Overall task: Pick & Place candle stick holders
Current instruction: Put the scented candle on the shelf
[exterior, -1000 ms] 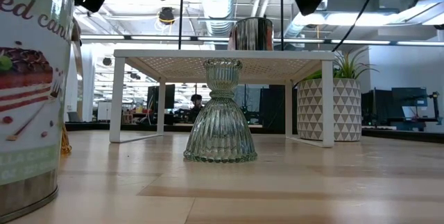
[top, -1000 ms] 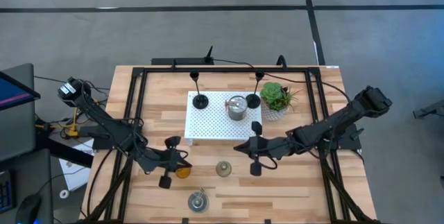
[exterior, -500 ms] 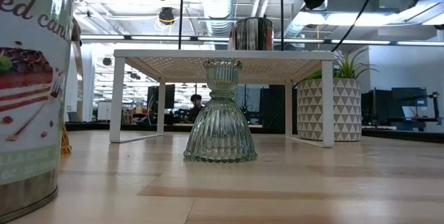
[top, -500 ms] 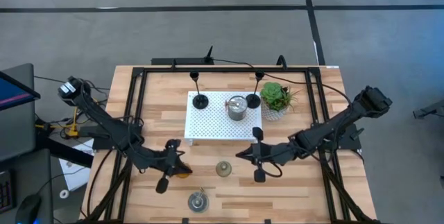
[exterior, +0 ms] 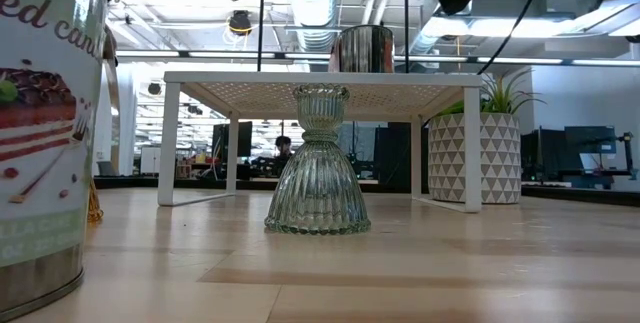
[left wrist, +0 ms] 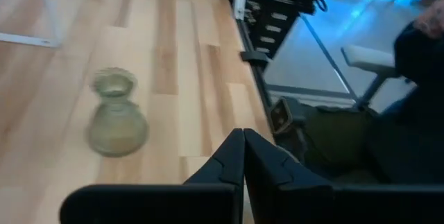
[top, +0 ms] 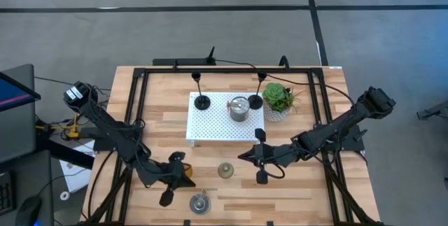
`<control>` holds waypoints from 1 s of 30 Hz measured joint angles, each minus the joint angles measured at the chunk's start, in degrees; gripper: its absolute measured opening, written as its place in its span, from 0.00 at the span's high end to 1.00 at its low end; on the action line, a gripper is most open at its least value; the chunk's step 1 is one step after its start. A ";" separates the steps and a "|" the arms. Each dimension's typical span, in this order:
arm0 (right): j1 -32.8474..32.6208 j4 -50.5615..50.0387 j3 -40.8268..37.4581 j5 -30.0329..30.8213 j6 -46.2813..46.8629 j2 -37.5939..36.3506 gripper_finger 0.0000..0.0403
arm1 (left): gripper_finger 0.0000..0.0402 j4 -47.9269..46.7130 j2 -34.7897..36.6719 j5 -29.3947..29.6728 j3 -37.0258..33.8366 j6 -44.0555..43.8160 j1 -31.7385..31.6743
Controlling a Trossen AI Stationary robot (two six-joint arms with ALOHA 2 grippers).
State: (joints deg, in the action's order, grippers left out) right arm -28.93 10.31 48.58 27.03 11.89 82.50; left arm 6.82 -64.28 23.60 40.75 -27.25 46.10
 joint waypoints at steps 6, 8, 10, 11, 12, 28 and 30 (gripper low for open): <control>0.00 0.02 0.00 0.00 0.16 0.00 1.00 | 0.99 -0.42 -3.45 -5.52 2.03 -5.39 0.03; 0.00 0.00 0.00 0.00 0.16 0.00 1.00 | 0.99 -1.86 -4.14 -6.80 2.05 -9.86 0.03; 0.00 -0.01 0.00 0.00 0.16 0.00 1.00 | 0.99 -2.78 -4.98 -8.11 2.05 -12.98 0.01; 0.00 -0.02 0.00 0.00 0.16 0.00 1.00 | 0.99 -3.00 -5.38 -8.66 2.05 -13.43 0.01; 0.01 -0.02 0.00 0.00 0.17 0.00 1.00 | 0.99 -2.96 -5.80 -9.06 2.05 -13.52 0.03; 0.02 -0.02 -0.02 0.00 0.18 0.00 1.00 | 0.99 1.83 -14.75 -17.58 2.16 -17.19 -0.61; 0.00 -0.02 0.00 0.00 0.18 0.00 1.00 | 0.99 3.74 -15.48 -17.57 2.09 -17.14 -0.89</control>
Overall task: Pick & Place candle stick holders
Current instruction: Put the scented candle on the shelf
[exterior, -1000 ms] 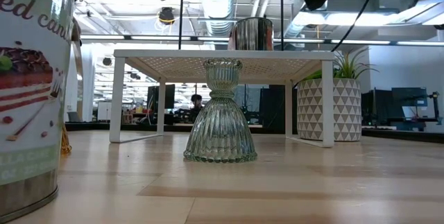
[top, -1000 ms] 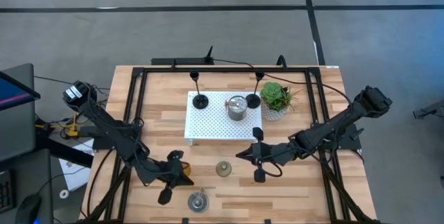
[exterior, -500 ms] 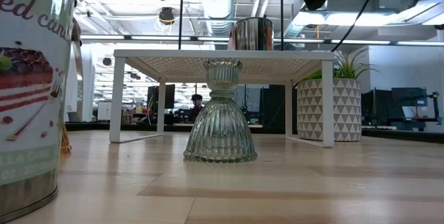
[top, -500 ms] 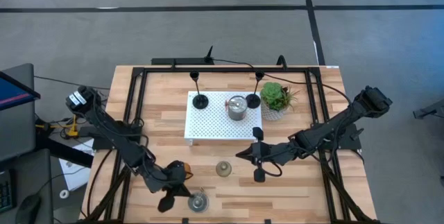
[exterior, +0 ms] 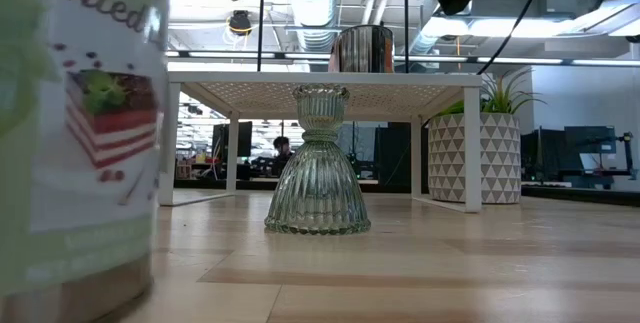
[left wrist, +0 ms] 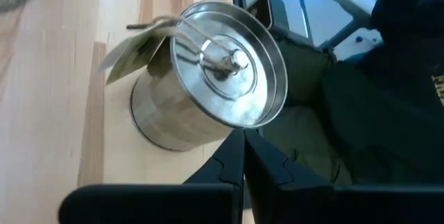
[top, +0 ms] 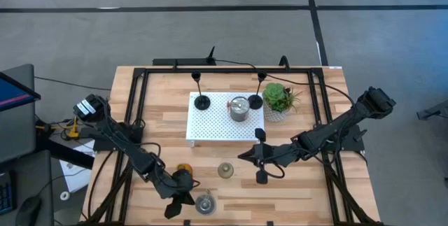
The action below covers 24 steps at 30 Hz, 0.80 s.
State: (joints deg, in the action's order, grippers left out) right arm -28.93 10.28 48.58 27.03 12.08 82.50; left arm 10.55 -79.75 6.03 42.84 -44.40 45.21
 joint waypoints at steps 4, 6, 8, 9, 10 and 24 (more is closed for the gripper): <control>0.01 -0.02 0.00 0.00 0.00 0.00 1.00 | 0.99 2.58 0.35 0.17 -0.03 0.17 0.00; 0.02 -0.08 0.00 0.00 0.00 -0.01 1.00 | 0.99 3.44 0.56 0.84 -0.05 0.19 0.02; 0.02 -0.36 0.00 0.00 0.00 0.00 1.00 | 0.99 4.98 0.56 1.61 -0.05 0.45 0.02; 0.02 -0.57 -0.02 0.00 0.00 0.00 1.00 | 0.99 5.61 0.56 1.74 -0.05 0.47 0.01; 0.02 -0.87 -0.02 0.00 0.00 -0.02 1.00 | 0.99 5.94 0.56 1.91 -0.03 0.49 0.00; 0.02 -1.72 -0.02 0.00 0.02 -0.02 1.00 | 0.99 11.61 -4.00 4.23 -0.03 0.41 -0.06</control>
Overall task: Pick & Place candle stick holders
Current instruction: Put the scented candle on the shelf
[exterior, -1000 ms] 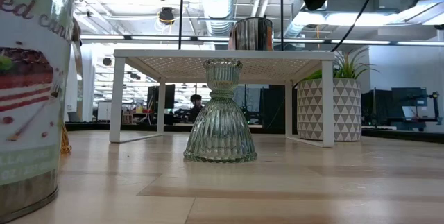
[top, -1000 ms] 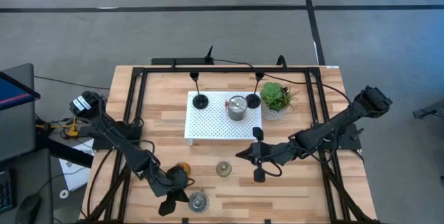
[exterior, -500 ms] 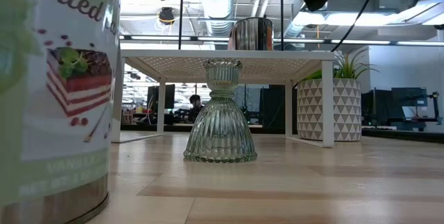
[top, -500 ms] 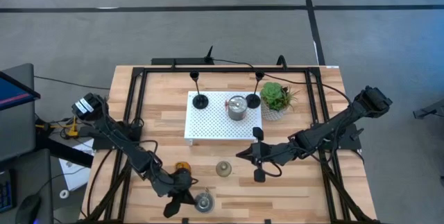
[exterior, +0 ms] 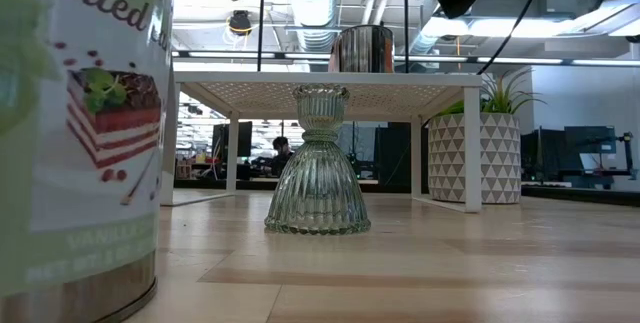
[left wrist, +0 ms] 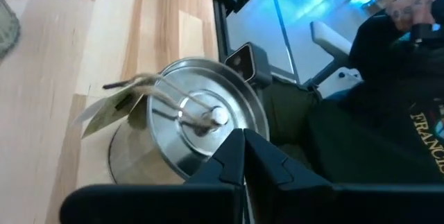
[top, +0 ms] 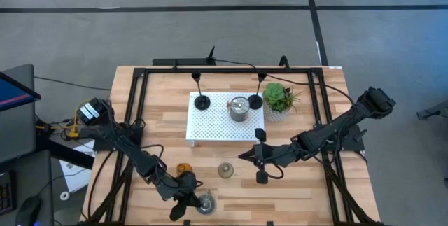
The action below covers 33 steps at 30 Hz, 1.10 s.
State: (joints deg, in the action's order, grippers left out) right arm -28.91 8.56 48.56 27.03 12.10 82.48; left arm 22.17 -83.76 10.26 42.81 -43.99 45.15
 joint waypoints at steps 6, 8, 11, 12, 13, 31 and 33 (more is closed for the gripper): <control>0.00 -0.19 0.00 0.02 1.47 0.00 1.00 | 0.99 0.55 -1.70 -0.16 0.00 -2.36 -1.60; 0.00 -0.48 0.00 0.02 1.49 0.00 1.00 | 0.99 0.78 -2.02 -0.11 0.02 -2.43 -2.29; 0.00 -0.51 0.00 0.02 1.49 0.00 1.00 | 0.99 0.54 -2.04 0.19 0.05 -2.40 -3.53; 0.00 -0.51 0.00 0.02 1.49 0.00 1.00 | 0.99 0.49 -2.04 0.28 0.07 -1.89 -3.92; 0.02 -0.51 0.00 0.02 1.49 0.00 1.00 | 0.99 0.43 -2.04 0.35 0.07 -1.34 -4.31; 0.00 -1.05 0.00 0.02 1.49 0.00 1.00 | 0.99 -12.58 -0.54 3.97 -0.51 2.15 -11.46; 0.00 -1.43 0.00 0.02 1.49 0.00 1.00 | 0.99 -12.41 -0.04 4.18 -0.40 1.81 -11.46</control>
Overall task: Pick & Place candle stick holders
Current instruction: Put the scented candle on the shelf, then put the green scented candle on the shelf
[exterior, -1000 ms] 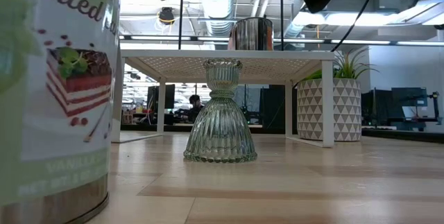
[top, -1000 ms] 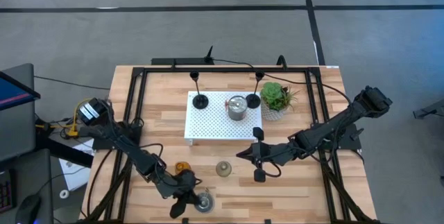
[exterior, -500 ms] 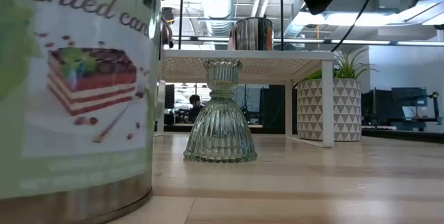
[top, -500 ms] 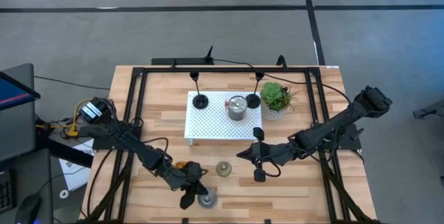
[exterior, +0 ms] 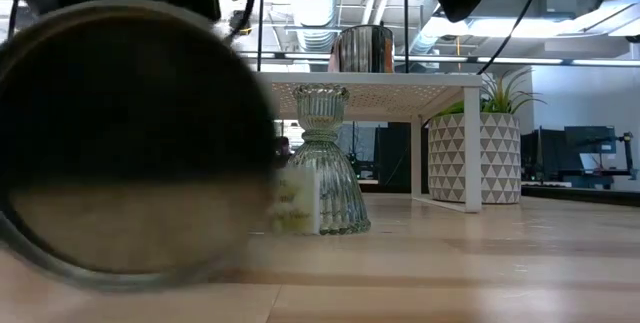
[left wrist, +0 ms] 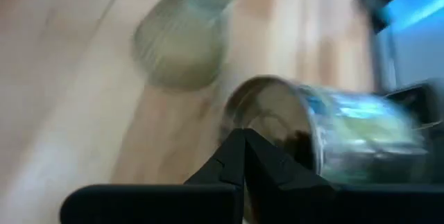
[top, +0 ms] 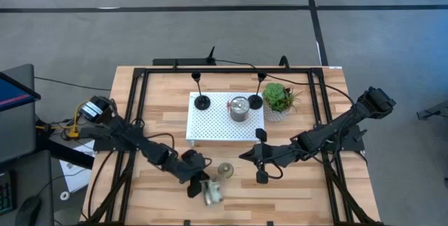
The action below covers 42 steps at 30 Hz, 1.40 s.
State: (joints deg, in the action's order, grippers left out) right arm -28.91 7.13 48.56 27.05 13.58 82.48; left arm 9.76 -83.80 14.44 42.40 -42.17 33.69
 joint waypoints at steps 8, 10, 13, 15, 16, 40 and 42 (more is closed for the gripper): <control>-0.02 -0.94 -0.02 -0.02 0.02 0.00 1.00 | 0.99 1.39 1.30 -2.69 0.19 -0.07 2.27; -0.20 -0.98 -0.02 -0.41 0.03 0.00 1.00 | 0.99 1.46 2.51 -2.67 0.29 -0.06 3.03; -0.59 -1.02 -0.02 -3.35 0.78 0.00 1.00 | 0.99 1.74 4.96 -2.29 0.29 0.30 4.09; -0.89 -1.24 -0.02 -5.25 2.34 0.00 1.00 | 0.99 1.73 6.26 -2.11 0.29 1.47 4.99; -1.15 -1.46 -0.02 -6.05 3.16 0.00 1.00 | 0.99 1.71 6.73 -2.11 0.29 1.97 5.44; -8.66 -15.91 -0.02 -8.09 31.65 0.00 1.00 | 0.99 20.89 -5.64 -2.05 0.39 10.41 6.05; -8.63 -16.50 -0.02 -9.43 33.92 0.00 1.00 | 0.98 22.83 -7.30 -2.04 0.40 10.40 5.69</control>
State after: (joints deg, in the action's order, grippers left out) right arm -37.54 -9.36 48.53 17.62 47.50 82.48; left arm 32.60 -91.10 12.40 42.81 -31.78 39.38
